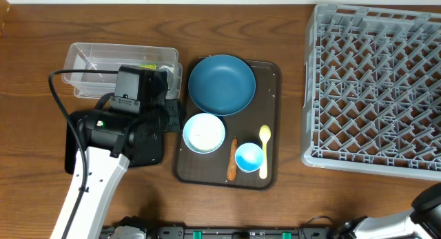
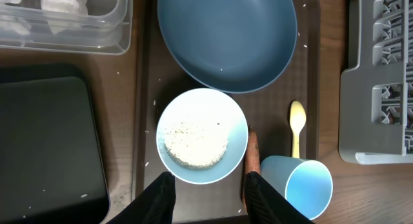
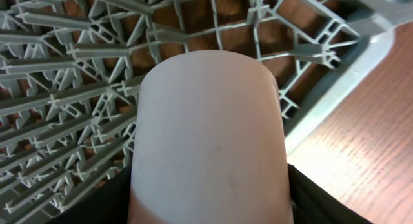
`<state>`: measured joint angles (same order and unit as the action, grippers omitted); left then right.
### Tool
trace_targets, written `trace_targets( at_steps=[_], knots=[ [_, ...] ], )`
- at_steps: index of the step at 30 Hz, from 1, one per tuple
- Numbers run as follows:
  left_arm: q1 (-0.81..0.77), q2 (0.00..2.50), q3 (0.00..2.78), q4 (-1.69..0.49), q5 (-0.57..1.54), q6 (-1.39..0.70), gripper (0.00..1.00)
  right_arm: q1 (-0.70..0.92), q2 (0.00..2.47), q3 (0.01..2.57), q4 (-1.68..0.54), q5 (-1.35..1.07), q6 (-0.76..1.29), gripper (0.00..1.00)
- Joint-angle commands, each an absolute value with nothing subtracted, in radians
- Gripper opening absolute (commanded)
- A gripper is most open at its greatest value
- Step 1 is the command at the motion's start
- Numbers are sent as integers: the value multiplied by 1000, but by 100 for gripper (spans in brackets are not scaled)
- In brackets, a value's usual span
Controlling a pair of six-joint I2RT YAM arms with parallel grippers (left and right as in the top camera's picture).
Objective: Sort waste into correct bins and load items into the dishwasher rack
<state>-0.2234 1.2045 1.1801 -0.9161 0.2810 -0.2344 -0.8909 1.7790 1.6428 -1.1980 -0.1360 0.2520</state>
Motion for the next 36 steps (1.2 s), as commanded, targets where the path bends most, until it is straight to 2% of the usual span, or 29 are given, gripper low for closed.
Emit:
trace_targets(
  at_steps=[1,24,31,32,34,36],
  knots=[
    [-218,1204,1195,-920,268,-221,38,-896,1795,1666,-1187,-155,270,32],
    [-219,1208,1195,-920,268,-221,38,-897,1887,1666,-1129,-146,270,38],
    [-219,1208,1195,-926,268,-221,38,-897,1903,1666,-1121,-146,269,55],
    [-219,1208,1195,-927,268,-221,38,-897,1903,1666,-1121,-146,269,61],
    [-219,1208,1195,-927,268,-221,38,-897,1903,1666,-1113,-147,269,84],
    [-219,1208,1195,-927,268,-221,38,-897,1903,1666,-1102,-152,269,98]
  ],
)
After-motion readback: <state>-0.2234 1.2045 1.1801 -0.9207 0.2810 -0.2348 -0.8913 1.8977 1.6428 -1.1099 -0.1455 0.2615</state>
